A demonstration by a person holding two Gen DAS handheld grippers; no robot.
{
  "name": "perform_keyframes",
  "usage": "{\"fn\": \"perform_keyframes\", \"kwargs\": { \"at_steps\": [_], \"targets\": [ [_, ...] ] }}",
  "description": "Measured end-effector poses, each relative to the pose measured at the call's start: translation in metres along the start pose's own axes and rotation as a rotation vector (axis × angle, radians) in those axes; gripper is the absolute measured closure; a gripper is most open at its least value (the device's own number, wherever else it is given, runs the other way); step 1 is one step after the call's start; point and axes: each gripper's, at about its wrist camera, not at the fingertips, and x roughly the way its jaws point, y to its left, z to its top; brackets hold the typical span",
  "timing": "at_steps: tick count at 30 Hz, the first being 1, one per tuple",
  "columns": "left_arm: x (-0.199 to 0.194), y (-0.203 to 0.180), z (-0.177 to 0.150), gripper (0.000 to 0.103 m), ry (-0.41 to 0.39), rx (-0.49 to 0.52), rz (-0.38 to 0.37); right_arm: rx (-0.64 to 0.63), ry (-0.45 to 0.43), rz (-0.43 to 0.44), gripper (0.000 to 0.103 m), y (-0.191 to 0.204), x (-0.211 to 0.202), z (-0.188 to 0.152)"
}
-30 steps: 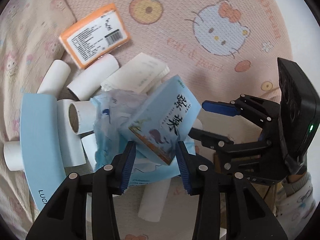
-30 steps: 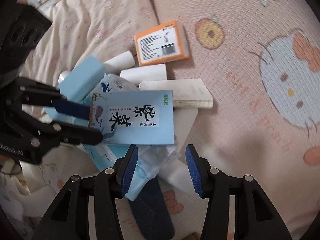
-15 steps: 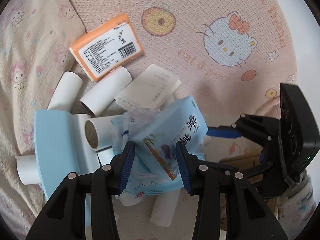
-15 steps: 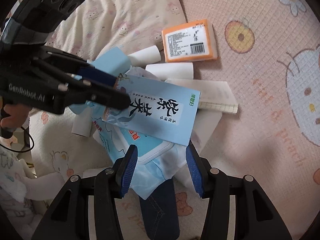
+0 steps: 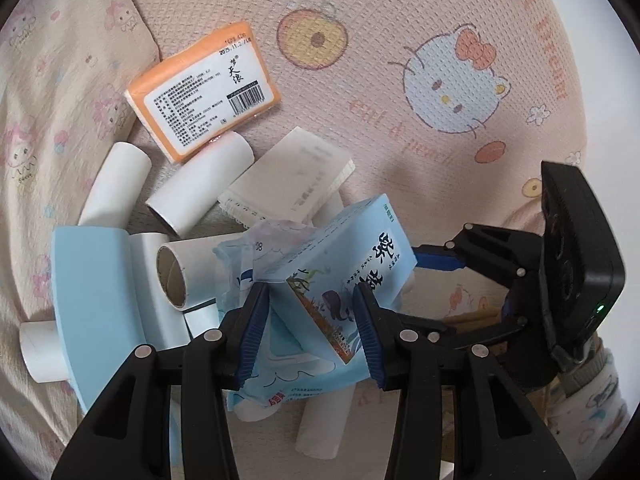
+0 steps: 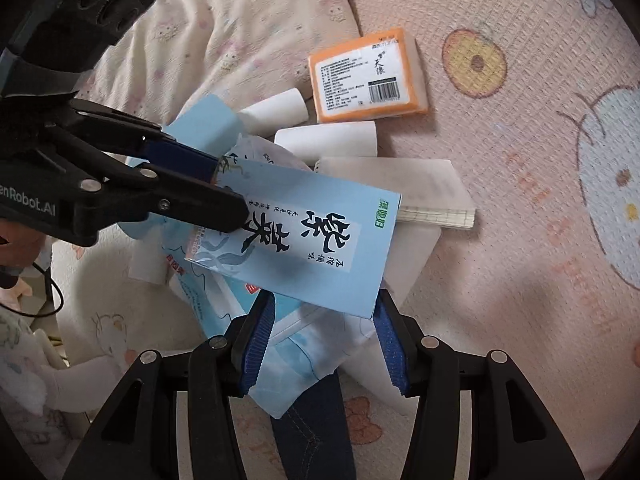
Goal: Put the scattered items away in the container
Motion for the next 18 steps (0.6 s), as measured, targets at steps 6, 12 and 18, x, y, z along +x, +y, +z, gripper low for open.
{"fn": "perform_keyframes", "kwargs": {
  "at_steps": [6,12,18],
  "targets": [
    [-0.001,0.002,-0.004,0.056,-0.032,-0.067,-0.015,0.047,-0.014,-0.018,0.055,0.002,0.001,-0.002],
    [-0.023,-0.020,-0.002,0.055,-0.090,0.024,0.002,0.056,-0.059,-0.110,0.057,0.018,-0.024,0.000],
    [-0.051,-0.043,-0.002,0.056,-0.141,0.078,-0.047,0.143,-0.122,-0.195,0.057,0.031,-0.063,-0.003]
  ]
}}
